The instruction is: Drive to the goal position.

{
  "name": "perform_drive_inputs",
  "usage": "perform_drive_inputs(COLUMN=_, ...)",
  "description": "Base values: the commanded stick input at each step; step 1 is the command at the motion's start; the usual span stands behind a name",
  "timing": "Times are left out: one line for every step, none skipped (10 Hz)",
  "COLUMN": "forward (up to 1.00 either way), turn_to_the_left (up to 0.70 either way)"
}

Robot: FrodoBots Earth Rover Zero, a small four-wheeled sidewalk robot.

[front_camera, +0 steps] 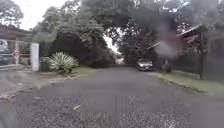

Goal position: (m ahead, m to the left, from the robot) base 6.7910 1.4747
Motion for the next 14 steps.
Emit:
perform_drive_inputs(forward=0.70, turn_to_the_left=0.00)
perform_drive_inputs(forward=0.70, turn_to_the_left=0.00)
perform_drive_inputs(forward=0.70, turn_to_the_left=0.00)
perform_drive_inputs(forward=0.70, turn_to_the_left=0.00)
perform_drive_inputs(forward=0.70, turn_to_the_left=0.00)
perform_drive_inputs(forward=0.70, turn_to_the_left=0.00)
perform_drive_inputs(forward=0.70, turn_to_the_left=0.00)
perform_drive_inputs(forward=0.70, turn_to_the_left=0.00)
perform_drive_inputs(forward=0.70, turn_to_the_left=0.00)
perform_drive_inputs(forward=0.70, turn_to_the_left=0.00)
perform_drive_inputs(forward=0.70, turn_to_the_left=0.00)
perform_drive_inputs(forward=0.70, turn_to_the_left=0.00)
perform_drive_inputs(forward=0.70, turn_to_the_left=0.00)
perform_drive_inputs(forward=0.70, turn_to_the_left=0.00)
